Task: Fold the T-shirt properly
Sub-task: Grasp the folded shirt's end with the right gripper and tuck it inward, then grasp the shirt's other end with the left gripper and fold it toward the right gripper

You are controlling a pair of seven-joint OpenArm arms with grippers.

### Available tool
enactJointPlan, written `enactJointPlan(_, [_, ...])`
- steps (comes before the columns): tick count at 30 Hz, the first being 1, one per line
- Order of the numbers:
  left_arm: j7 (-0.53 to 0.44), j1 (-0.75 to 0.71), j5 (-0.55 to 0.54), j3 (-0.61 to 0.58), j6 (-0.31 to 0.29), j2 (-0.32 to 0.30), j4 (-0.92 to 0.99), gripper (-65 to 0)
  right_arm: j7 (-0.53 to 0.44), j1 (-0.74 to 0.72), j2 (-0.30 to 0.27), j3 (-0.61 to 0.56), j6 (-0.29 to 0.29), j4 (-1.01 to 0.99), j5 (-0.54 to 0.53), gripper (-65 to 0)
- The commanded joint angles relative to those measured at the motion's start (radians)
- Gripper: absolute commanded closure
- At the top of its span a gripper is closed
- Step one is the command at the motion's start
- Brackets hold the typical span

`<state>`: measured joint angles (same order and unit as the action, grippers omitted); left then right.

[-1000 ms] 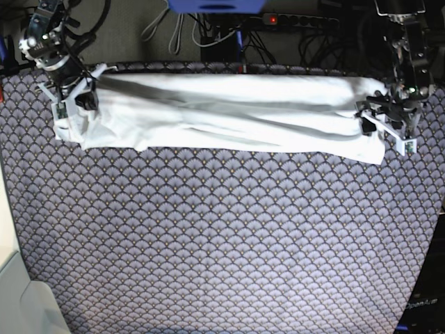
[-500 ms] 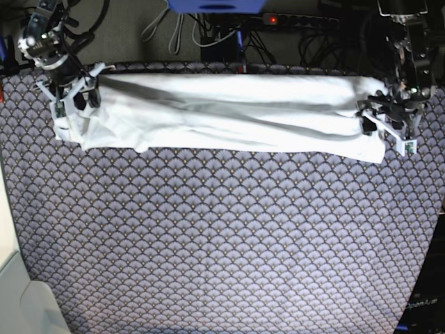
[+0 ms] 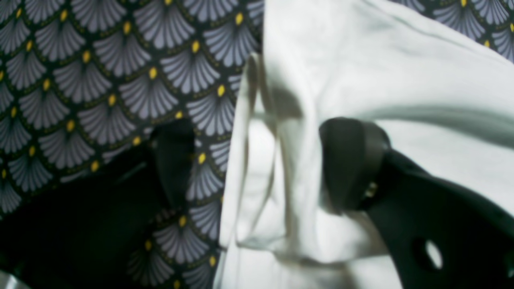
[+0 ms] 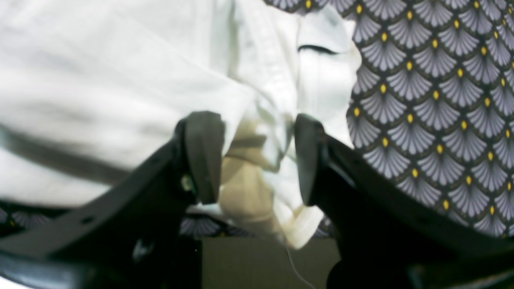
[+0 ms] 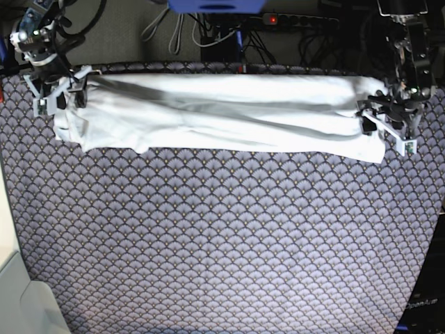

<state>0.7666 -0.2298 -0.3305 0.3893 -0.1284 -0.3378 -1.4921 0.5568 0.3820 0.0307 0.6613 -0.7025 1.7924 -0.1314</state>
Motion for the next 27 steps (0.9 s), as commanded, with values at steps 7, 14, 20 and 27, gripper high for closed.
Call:
enactJointPlan(7, [0.021,-0.006,0.012,0.006,-0.003,-0.014,-0.015,-48.9,-0.021,-0.041,0.027,0.104,0.004,0.109,-0.009,-30.2])
enactJointPlan(14, [0.023,-0.006,0.012,0.007,-0.003,-0.014,-0.017,-48.9,-0.021,0.013,0.030,-0.015,0.004,0.185,-0.073,-30.2])
enactJointPlan(20, [0.023,-0.006,0.011,0.007,-0.003,-0.014,-0.017,-48.9,-0.021,0.036,0.033,-0.100,0.004,0.148,-0.069,-29.9])
enactJointPlan(27, [0.023,-0.006,0.009,0.007,-0.003,-0.014,-0.017,-49.0,-0.030,-0.012,0.001,-0.108,0.004,-0.044,-0.067,-29.9])
